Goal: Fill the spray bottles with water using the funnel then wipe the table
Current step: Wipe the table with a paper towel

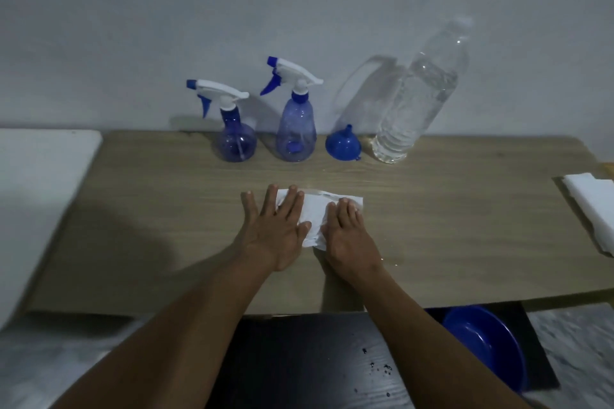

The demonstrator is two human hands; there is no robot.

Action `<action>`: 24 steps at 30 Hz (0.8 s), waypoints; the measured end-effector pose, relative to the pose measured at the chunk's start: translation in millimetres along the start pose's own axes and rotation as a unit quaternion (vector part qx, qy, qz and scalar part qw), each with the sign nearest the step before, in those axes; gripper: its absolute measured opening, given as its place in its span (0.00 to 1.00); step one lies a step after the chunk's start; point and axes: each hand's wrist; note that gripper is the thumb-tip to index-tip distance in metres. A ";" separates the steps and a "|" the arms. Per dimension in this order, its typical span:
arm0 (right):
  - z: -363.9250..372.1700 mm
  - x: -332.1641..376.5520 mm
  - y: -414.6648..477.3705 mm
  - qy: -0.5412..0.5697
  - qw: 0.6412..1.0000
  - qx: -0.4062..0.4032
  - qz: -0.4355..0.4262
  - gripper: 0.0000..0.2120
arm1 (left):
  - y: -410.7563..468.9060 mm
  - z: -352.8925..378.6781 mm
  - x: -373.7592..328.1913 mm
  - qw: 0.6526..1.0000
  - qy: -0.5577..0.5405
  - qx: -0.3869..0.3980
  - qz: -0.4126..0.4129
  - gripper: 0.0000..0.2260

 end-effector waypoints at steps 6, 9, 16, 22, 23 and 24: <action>8.3 95.7 21.5 -0.004 0.999 -0.015 -0.049 0.32 | -37.5 -3.3 96.2 0.999 0.001 -0.004 -0.041 0.29; 12.4 139.9 30.6 -0.003 0.996 -0.027 -0.083 0.34 | -58.3 -6.7 137.1 0.998 0.001 -0.004 -0.064 0.29; 17.7 217.2 36.6 -0.004 0.990 -0.030 -0.136 0.35 | -106.2 -5.4 205.5 0.992 -0.008 -0.009 -0.122 0.30; 16.1 224.2 22.7 -0.012 0.983 -0.005 -0.185 0.44 | -133.1 2.8 213.5 0.990 -0.020 -0.006 -0.142 0.31; 16.4 218.4 19.5 -0.008 0.982 -0.008 -0.190 0.43 | -134.4 3.7 208.4 0.990 -0.021 -0.006 -0.142 0.31; 17.6 211.6 16.6 -0.006 0.981 -0.009 -0.194 0.42 | -135.3 4.8 202.5 0.990 -0.020 -0.004 -0.141 0.31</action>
Point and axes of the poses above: each hand's wrist, its own y-axis towards the middle knuckle, its own z-axis out of the palm, x = y × z, and after that the axes turned 11 degrees about -y, right-handed
